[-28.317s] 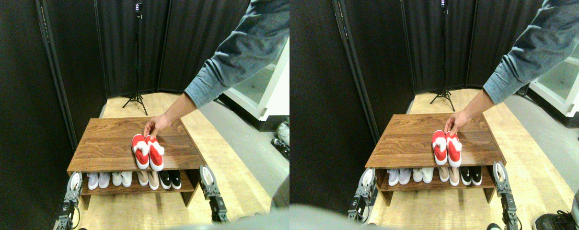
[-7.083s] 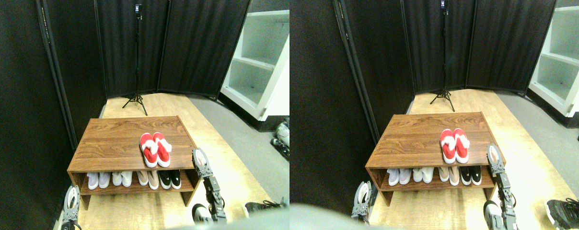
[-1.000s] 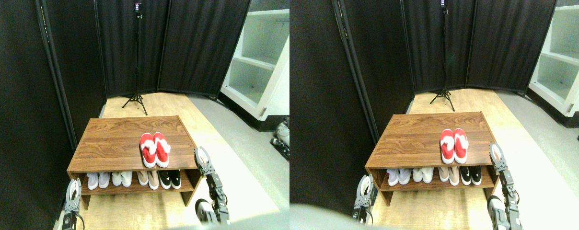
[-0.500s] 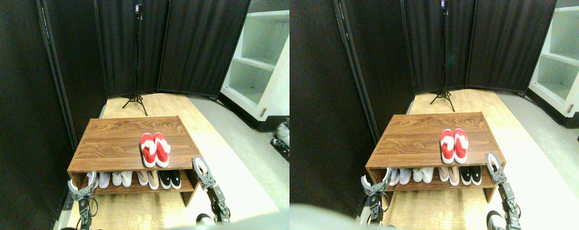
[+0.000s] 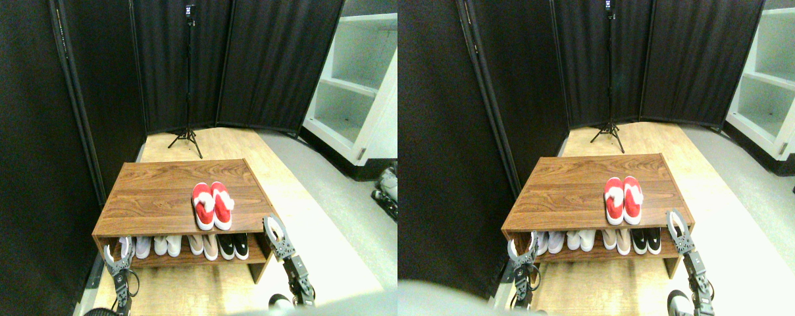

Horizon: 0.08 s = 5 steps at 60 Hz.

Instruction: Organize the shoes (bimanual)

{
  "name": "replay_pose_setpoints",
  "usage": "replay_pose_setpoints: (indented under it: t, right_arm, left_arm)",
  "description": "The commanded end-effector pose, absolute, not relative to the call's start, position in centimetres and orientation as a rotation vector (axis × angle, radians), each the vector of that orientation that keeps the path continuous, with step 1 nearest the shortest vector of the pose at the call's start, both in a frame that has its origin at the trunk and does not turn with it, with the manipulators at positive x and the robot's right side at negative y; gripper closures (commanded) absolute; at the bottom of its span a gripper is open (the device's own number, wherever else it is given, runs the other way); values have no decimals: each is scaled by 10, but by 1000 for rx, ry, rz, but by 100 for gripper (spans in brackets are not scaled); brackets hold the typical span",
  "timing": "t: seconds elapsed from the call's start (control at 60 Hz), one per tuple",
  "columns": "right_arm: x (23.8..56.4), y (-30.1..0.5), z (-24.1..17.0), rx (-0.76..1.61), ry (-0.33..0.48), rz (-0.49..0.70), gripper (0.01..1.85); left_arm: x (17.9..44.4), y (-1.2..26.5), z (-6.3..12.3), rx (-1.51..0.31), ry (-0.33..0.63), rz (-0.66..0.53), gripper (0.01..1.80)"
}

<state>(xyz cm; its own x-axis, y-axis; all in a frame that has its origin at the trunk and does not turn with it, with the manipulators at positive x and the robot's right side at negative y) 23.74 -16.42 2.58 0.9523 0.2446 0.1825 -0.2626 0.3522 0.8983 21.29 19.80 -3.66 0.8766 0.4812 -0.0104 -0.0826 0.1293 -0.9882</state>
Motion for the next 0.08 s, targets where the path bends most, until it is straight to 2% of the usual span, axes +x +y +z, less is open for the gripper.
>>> replay_pose_setpoints:
  t: [0.017, 0.083]
  right_arm:
    - [240, -162, 28, 1171, -33, 353, 185]
    - [240, -161, 28, 1180, -29, 354, 185]
  left_arm:
    - [213, 197, -28, -1433, -344, 359, 139]
    - [212, 197, -27, -1495, -343, 374, 139]
